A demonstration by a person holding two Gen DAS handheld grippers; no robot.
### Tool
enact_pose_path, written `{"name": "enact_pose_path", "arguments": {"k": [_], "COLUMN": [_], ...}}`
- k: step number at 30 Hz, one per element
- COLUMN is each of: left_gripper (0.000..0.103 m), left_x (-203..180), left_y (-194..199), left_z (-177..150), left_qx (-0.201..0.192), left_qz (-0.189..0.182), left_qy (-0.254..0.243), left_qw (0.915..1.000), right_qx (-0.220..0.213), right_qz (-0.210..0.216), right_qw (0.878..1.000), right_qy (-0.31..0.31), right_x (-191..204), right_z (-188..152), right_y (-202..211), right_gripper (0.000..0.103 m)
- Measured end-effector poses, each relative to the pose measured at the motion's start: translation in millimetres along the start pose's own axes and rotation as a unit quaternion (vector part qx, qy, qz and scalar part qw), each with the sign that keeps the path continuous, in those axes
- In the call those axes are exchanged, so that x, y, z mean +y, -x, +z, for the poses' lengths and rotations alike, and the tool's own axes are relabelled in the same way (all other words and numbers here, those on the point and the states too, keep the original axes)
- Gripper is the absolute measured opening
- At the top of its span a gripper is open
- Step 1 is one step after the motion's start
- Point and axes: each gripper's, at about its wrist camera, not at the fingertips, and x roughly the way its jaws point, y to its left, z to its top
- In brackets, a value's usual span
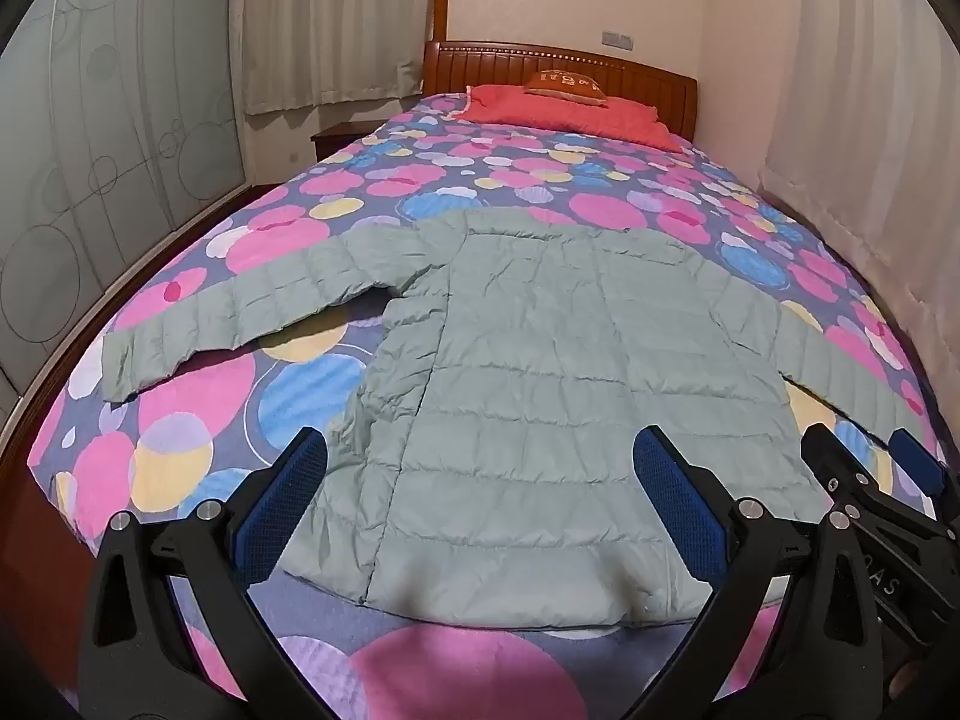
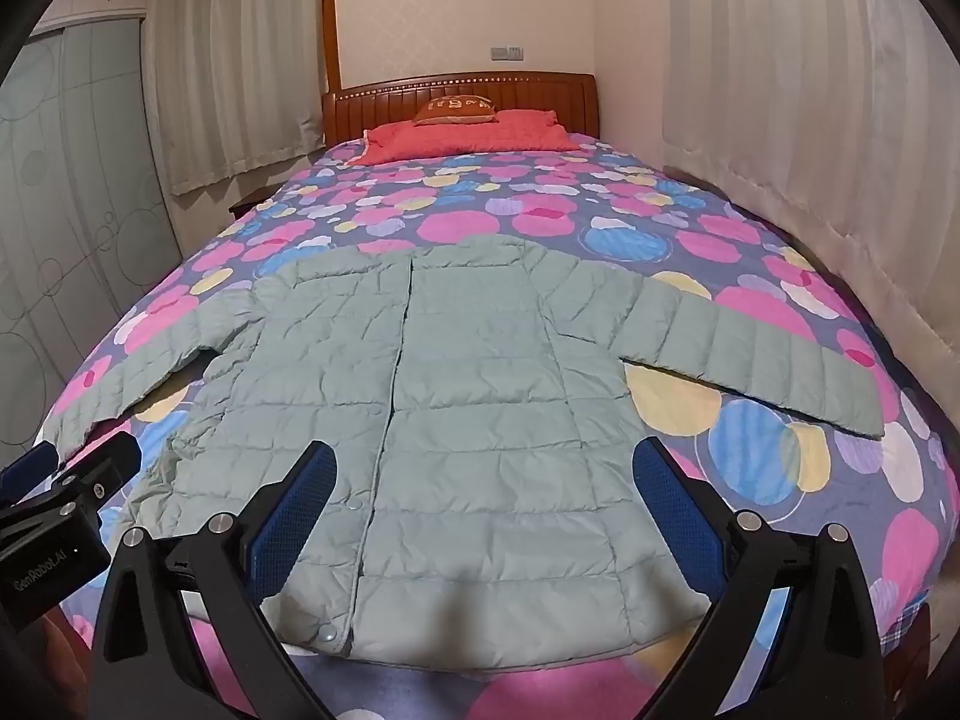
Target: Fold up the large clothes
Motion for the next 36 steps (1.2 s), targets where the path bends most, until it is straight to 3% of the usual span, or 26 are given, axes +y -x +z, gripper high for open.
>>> {"name": "enact_pose_path", "arguments": {"k": [36], "left_gripper": [0.101], "left_x": [6.2], "left_y": [-1.7], "left_z": [-4.4], "left_qx": [0.006], "left_qz": [0.0], "left_qy": [-0.003], "left_qw": [1.0], "right_qx": [0.001], "right_qz": [0.001], "right_qw": [1.0], "right_qy": [-0.001], "right_x": [2.1], "right_z": [-0.1], "right_y": [3.2], "right_gripper": [0.098]}}
